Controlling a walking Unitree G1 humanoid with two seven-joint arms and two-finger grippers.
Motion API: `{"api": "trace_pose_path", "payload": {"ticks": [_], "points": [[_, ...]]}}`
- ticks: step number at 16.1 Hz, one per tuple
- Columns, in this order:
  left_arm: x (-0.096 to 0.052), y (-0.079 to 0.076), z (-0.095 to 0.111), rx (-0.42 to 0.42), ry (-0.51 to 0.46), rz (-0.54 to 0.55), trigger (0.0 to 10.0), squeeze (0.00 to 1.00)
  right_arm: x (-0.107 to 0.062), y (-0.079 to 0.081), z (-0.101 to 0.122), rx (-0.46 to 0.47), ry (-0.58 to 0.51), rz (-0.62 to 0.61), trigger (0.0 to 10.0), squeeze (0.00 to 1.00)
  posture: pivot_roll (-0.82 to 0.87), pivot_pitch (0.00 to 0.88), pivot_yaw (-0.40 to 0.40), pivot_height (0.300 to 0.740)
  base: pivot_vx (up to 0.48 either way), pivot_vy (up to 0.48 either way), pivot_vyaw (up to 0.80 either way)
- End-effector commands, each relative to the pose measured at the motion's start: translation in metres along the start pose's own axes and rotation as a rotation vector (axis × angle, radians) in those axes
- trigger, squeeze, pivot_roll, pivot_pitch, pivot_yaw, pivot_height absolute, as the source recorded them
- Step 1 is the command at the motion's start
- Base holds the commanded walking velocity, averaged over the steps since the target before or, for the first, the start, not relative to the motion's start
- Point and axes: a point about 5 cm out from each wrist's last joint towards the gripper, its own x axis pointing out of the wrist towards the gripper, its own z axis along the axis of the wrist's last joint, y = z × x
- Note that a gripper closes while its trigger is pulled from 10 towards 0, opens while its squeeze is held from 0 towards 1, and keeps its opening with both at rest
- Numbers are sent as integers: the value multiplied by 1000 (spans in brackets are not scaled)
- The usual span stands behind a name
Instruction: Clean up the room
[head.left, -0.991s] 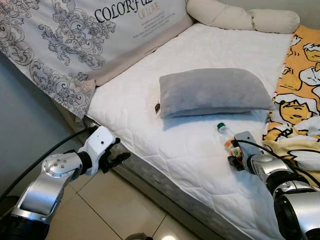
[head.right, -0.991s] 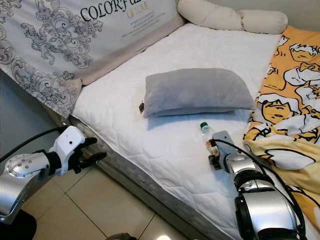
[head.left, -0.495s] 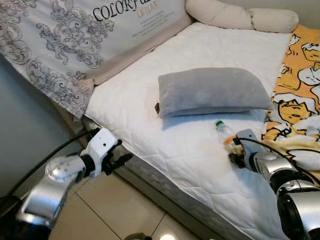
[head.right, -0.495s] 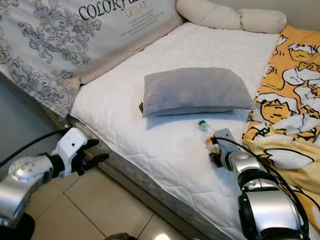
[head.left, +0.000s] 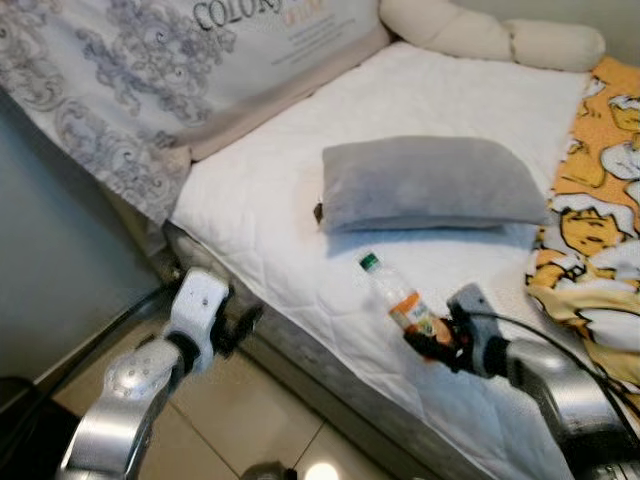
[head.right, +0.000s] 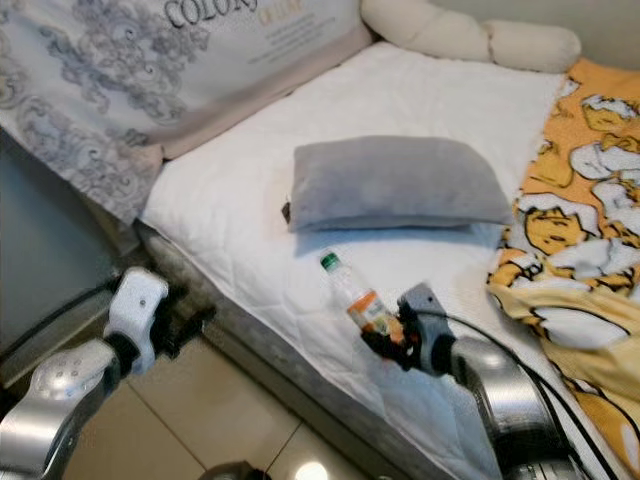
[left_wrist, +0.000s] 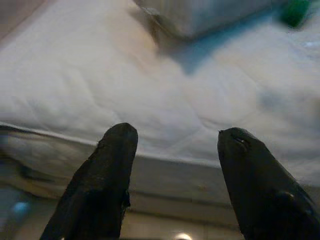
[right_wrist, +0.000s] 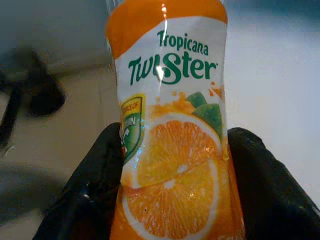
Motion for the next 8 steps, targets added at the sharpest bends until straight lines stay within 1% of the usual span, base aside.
{"api": "trace_pose_path", "payload": {"ticks": [1, 2, 3, 4, 6, 8], "points": [[3, 6, 8, 18, -31, 49, 10000, 0, 3, 6, 22, -59, -133, -24, 10000, 0, -28, 0, 82, 740, 0, 0, 0], [5, 7, 9, 17, -42, 67, 10000, 0, 4, 7, 24, -37, -157, -62, 10000, 0, -35, 0, 87, 740, 0, 0, 0], [9, 8, 9, 1, -47, 114, 10000, 0, 8, 13, 32, 56, -226, -78, 10000, 0, -42, 0, 91, 740, 0, 0, 400], [12, 7, 8, -6, -47, 129, 10000, 0, 14, 13, 40, 24, -230, -141, 10000, 0, -31, 0, 82, 740, 0, 0, 763], [15, 8, 9, -19, -55, 180, 10000, 0, 20, 20, 50, 69, -279, -195, 10000, 0, -25, 0, 76, 740, 0, 0, 797], [17, 10, 10, -11, -69, 226, 10000, 0, 27, 30, 55, 114, -321, -272, 10000, 0, -21, 0, 77, 740, 0, 0, 794]]}}
